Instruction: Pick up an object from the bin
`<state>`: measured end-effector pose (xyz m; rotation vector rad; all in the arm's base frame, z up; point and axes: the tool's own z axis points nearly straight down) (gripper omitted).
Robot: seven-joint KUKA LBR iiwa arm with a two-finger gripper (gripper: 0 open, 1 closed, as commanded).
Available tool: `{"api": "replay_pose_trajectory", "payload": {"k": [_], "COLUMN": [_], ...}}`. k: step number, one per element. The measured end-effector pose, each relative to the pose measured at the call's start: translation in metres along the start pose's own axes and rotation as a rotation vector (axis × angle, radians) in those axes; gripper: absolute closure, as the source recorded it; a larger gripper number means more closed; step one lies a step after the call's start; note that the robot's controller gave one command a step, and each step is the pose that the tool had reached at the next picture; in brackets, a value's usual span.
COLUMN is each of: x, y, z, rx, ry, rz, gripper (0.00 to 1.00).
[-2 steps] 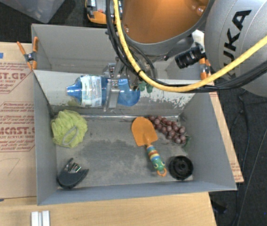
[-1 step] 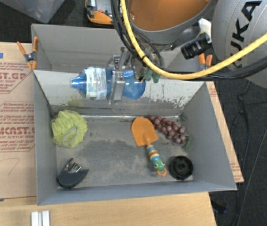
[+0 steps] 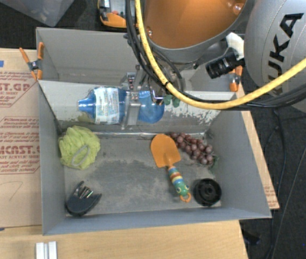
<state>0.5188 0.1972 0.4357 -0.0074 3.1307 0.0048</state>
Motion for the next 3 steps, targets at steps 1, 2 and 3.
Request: {"api": "replay_pose_trajectory", "payload": {"k": [1,2,3], "x": [-0.020,-0.012,-0.005], "y": [-0.002,-0.001,-0.010], "z": [0.012,0.006,-0.017], "rx": [0.002,0.000,0.000], "ry": [0.001,-0.003,-0.004], "rz": [-0.008,0.018,0.021], "gripper": [0.00,0.00,0.00]}}
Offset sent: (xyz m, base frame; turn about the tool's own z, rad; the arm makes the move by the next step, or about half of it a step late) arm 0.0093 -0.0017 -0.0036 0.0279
